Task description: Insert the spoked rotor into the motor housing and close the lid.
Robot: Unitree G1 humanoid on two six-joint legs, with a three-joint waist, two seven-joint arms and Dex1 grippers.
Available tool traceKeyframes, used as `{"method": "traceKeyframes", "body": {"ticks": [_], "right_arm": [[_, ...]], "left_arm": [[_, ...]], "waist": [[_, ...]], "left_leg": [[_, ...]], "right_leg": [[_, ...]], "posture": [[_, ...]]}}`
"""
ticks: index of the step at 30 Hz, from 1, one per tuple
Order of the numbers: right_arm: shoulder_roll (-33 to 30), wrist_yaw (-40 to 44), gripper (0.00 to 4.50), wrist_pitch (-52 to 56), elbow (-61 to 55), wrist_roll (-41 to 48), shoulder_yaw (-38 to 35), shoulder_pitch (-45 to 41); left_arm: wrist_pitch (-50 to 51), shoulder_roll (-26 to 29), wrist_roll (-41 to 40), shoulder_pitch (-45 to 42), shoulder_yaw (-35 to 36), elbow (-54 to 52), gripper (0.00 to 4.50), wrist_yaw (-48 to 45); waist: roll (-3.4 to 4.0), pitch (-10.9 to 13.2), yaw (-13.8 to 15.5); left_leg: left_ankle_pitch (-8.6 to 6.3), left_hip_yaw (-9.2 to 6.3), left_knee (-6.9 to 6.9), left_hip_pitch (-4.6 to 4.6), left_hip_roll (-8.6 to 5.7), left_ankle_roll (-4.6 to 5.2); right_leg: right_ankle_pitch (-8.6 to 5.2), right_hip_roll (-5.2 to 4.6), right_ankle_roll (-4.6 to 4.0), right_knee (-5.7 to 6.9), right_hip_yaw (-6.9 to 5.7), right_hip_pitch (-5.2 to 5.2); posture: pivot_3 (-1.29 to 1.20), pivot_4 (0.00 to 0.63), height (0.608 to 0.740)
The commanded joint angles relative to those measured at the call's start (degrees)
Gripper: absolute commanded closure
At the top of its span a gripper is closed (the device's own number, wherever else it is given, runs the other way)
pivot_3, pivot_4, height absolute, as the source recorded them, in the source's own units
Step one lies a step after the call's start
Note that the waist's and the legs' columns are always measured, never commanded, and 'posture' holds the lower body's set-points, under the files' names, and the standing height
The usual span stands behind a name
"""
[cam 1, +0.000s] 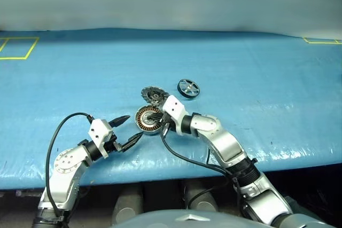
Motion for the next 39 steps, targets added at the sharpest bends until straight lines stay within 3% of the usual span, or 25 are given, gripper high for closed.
{"method": "traceKeyframes", "body": {"ticks": [1, 16, 27, 39], "right_arm": [[0.54, -0.23, 4.49, -0.35, -1.69, 0.73, -0.80, -0.65], [-0.08, -0.45, 4.49, 0.54, 4.48, -1.87, 2.61, 0.82], [0.94, -0.68, 4.49, -0.78, -3.20, 2.04, -1.68, 0.51], [3.37, -0.50, 4.49, -2.23, 1.70, 1.53, -1.13, -1.80]], "left_arm": [[-1.45, -0.01, 0.14, -0.42, -0.12, -0.08, 0.41, -0.17], [-1.62, 0.02, 0.15, 0.61, 0.20, -0.45, 0.41, 0.32], [-1.70, 0.00, 0.08, 0.67, 0.01, -0.05, 0.41, 0.23], [-1.72, 0.23, 0.05, 0.90, 0.23, -0.24, 0.41, 0.40]], "waist": [[0.00, 0.00, 0.00], [-0.02, -0.01, -0.15], [0.00, 0.01, -0.14], [0.00, 0.02, -0.24]], "left_leg": [[0.00, 0.00, -0.01, 0.00, 0.00, 0.00], [0.00, 0.00, 0.00, 0.05, 0.01, 0.00], [0.00, 0.00, -0.01, -0.01, 0.01, 0.00], [-0.01, 0.00, -0.02, -0.01, 0.01, -0.01]], "right_leg": [[0.00, 0.00, -0.01, 0.00, -0.01, 0.00], [-0.01, 0.00, -0.01, 0.01, -0.01, 0.03], [-0.01, -0.01, -0.01, -0.01, -0.02, 0.01], [-0.01, -0.02, -0.02, -0.02, -0.03, 0.00]], "posture": [[0.00, 0.150, 0.740], [0.00, 0.150, 0.740], [0.00, 0.150, 0.740], [0.00, 0.150, 0.740]]}}
